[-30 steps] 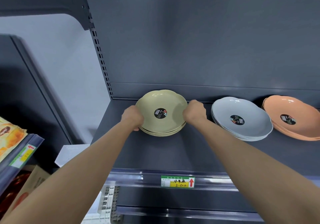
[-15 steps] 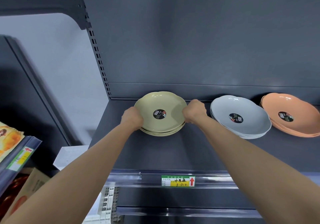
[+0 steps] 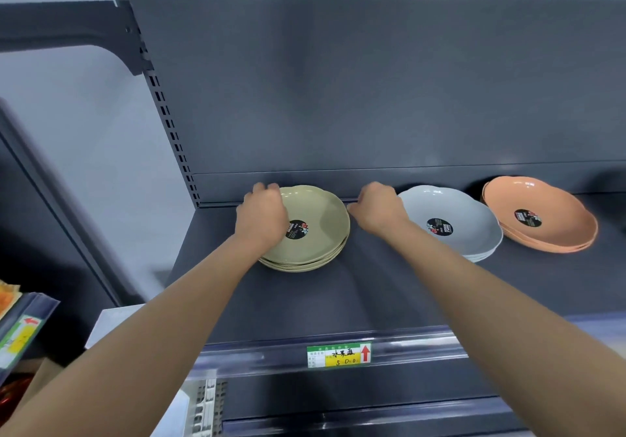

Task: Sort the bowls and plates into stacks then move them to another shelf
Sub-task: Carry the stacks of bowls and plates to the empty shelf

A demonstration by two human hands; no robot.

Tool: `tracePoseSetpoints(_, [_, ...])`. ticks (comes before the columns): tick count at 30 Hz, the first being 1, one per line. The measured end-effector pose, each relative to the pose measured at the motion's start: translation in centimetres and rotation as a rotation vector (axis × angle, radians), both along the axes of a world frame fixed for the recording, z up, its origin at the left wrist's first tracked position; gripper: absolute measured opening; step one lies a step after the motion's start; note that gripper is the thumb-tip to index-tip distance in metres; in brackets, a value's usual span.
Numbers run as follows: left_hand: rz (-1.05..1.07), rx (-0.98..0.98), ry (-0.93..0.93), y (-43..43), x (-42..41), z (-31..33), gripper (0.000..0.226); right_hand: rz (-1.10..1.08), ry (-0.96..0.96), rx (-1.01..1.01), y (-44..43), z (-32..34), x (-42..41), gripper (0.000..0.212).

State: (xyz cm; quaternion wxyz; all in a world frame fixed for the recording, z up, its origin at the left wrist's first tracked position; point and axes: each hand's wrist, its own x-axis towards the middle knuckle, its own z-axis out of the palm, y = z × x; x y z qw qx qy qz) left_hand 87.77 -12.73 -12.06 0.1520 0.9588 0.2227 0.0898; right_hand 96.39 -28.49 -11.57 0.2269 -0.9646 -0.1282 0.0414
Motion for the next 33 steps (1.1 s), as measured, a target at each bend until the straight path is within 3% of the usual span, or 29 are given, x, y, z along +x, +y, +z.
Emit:
tracePoseSetpoints(2, [-0.124,0.065,-0.051,-1.5,0.6,1.3,0.031,0.049,-0.113,-0.101,-1.2,1.7,-0.4,0.017])
tracePoseSetpoints(5, [-0.265,0.166,-0.112,-4.0,1.4,3.0,0.032,0.085,-0.329,-0.318,-3.6,3.7,-1.3,0.028])
tracePoseSetpoints(8, [-0.36,0.251,-0.174,-6.0,2.3,4.1,0.031,0.047,-0.424,-0.426,-6.2,4.9,-1.8,0.03])
tracePoseSetpoints(17, [-0.582,0.275,-0.281,-11.4,3.8,4.9,0.029,-0.064,-0.384,-0.516,-12.4,6.0,-2.8,0.031])
tracePoseSetpoints(21, [-0.652,0.312,-0.215,-14.2,4.4,3.7,0.03,-0.062,-0.333,-0.512,-15.0,5.4,-2.2,0.036])
tracePoseSetpoints(27, [-0.499,0.355,0.02,-18.1,5.6,0.1,0.031,-0.088,-0.126,-0.378,-19.5,2.6,0.6,0.04])
tracePoseSetpoints(33, [-0.158,0.171,0.134,-20.9,7.0,-3.0,0.038,-0.03,0.005,-0.314,-22.1,-0.8,4.6,0.042])
